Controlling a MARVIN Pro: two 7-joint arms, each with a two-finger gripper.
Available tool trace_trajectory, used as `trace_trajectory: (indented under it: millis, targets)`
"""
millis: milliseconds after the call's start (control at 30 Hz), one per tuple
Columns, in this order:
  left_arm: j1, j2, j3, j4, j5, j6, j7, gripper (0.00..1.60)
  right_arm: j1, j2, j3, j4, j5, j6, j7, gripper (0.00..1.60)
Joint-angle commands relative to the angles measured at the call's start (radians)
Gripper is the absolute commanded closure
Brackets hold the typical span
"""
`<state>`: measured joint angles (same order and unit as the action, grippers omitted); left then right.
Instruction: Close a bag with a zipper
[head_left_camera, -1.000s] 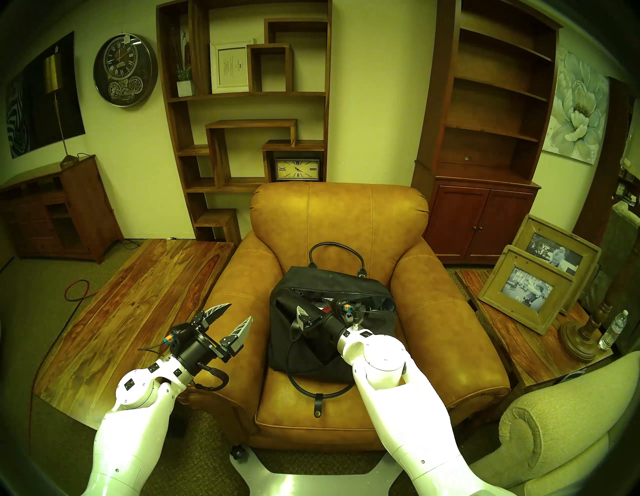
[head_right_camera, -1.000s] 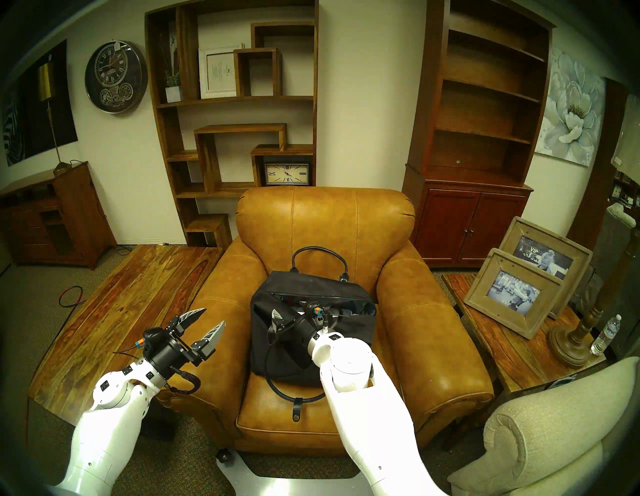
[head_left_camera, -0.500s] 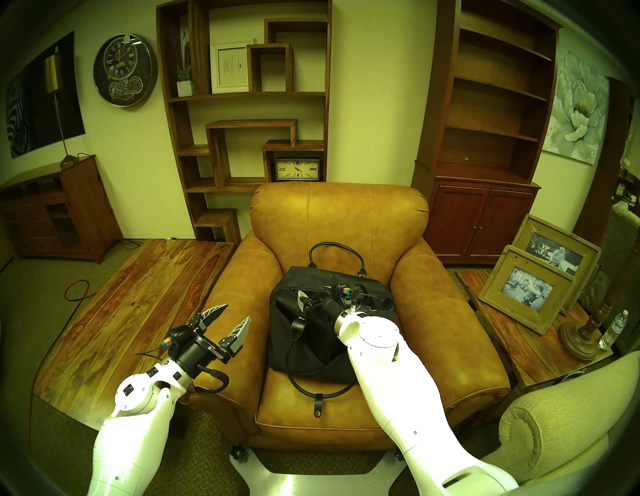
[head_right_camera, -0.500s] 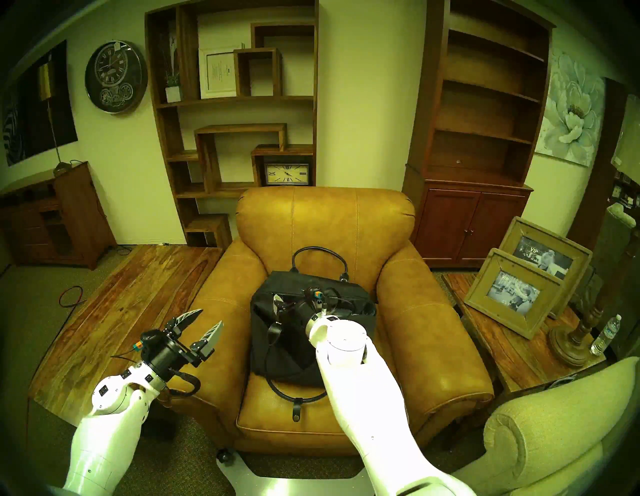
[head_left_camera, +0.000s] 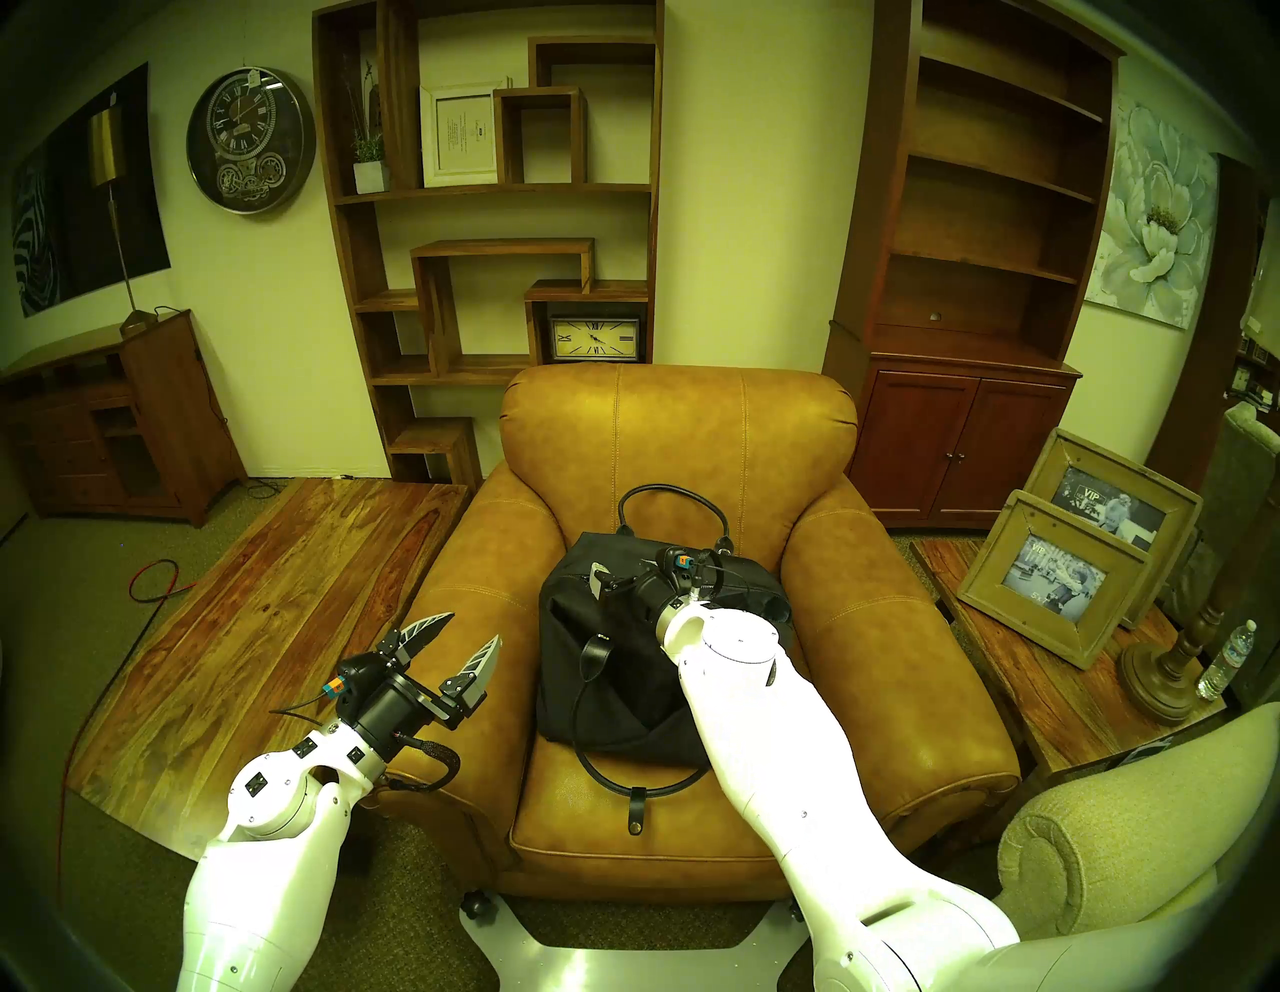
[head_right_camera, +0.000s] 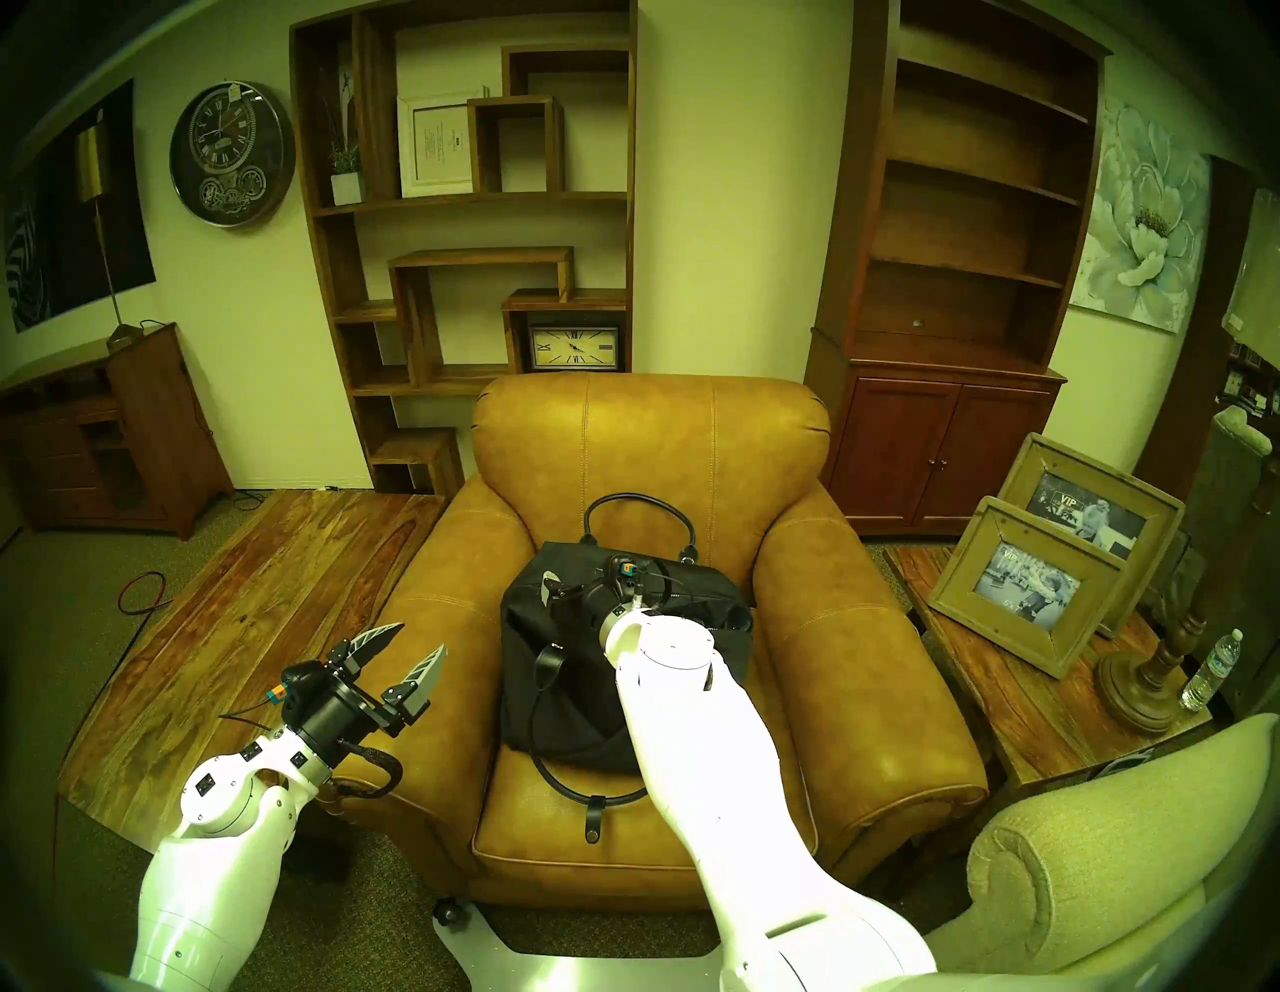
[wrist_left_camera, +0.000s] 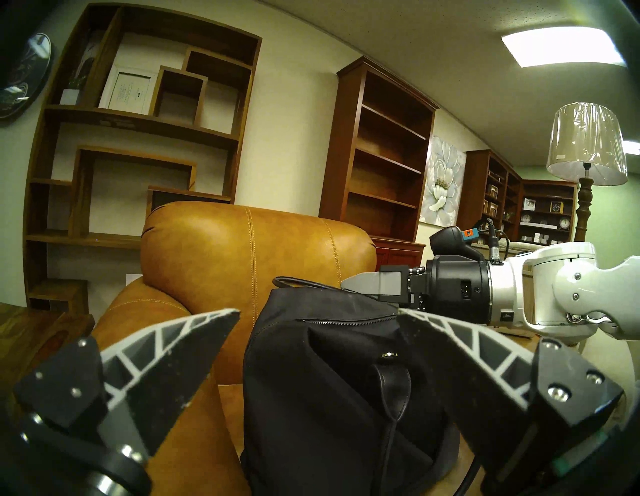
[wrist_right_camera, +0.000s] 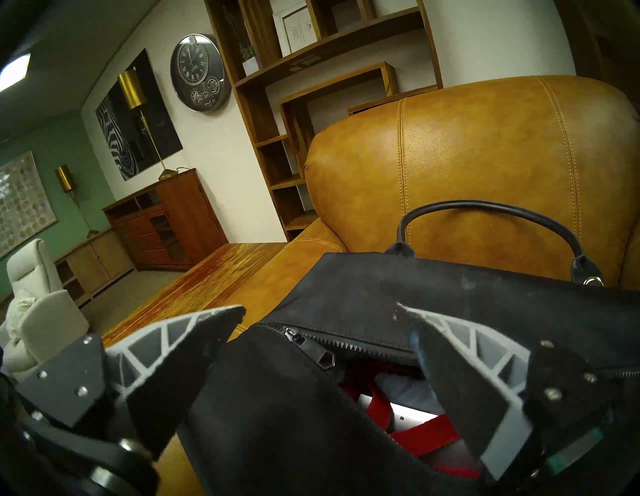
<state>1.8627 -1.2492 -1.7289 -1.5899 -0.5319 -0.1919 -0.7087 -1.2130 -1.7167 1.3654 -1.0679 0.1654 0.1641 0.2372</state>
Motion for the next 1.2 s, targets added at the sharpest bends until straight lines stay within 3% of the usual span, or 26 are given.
trace_trajectory:
  millis: [0, 500, 800, 1167]
  targets:
    - [0.007, 0.000, -0.007, -0.049, 0.006, 0.012, 0.018, 0.00, 0.107, -0.059, 0.019, 0.075, 0.023, -0.038, 0.024, 0.00]
    - [0.019, -0.009, -0.013, -0.078, 0.029, 0.047, 0.048, 0.00, 0.228, -0.085, 0.141, 0.286, 0.112, -0.036, 0.078, 0.00]
    - [0.027, -0.013, -0.017, -0.094, 0.036, 0.063, 0.062, 0.00, 0.302, -0.106, 0.170, 0.465, 0.154, -0.077, 0.160, 0.00]
    - [0.032, -0.015, -0.018, -0.104, 0.040, 0.071, 0.070, 0.00, 0.363, -0.106, 0.187, 0.599, 0.161, -0.119, 0.223, 0.00]
